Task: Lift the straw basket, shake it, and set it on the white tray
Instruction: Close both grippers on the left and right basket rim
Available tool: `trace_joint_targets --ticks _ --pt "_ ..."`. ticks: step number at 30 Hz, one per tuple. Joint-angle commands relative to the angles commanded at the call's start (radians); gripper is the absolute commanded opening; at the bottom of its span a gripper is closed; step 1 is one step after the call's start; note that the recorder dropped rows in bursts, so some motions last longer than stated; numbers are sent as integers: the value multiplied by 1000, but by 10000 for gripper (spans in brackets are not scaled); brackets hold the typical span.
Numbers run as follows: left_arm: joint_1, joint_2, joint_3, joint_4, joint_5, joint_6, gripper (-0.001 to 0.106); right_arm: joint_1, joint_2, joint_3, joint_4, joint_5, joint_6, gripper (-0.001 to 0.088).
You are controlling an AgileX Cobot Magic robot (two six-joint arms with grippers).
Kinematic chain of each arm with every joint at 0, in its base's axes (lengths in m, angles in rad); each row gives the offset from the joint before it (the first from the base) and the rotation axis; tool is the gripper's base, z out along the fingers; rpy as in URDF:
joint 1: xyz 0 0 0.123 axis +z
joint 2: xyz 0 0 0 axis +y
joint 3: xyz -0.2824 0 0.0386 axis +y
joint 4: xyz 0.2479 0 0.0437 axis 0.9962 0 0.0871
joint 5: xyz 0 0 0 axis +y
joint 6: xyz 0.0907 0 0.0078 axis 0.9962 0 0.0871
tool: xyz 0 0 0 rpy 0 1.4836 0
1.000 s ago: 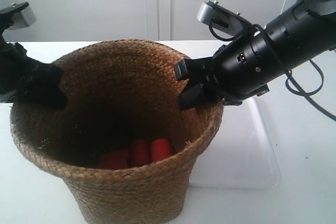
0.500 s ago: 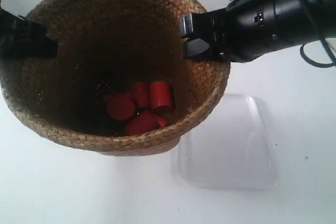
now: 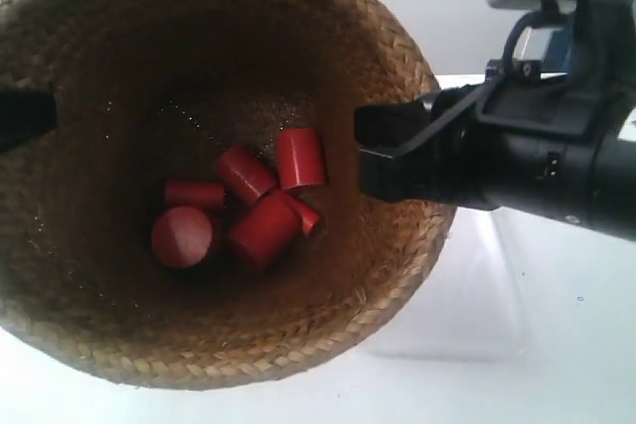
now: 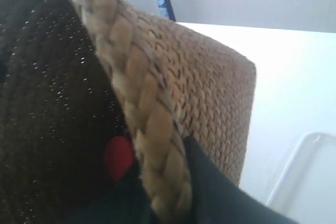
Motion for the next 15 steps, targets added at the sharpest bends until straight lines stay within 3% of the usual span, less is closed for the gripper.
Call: trace_joint_targets --ticks 2,6,9,12,13,14,15 --pt "0 12 -13 -2 49 0 0 0 1 -26 0 40 0 0" --pt "0 -53 -98 -16 325 69 0 50 -102 -144 15 400 5 0" --pt "0 -77 -99 -124 298 154 0 99 -155 -125 6 331 15 0" --pt "0 16 -43 -243 188 372 0 86 -67 -9 -104 59 -44 0" --pt "2 53 -58 -240 200 419 0 64 -17 14 -83 -47 -59 0" --pt "2 44 -85 -240 236 417 0 62 -31 -14 -61 4 -45 0" --pt "2 12 -146 -240 319 414 0 77 -97 -97 -59 203 4 0"
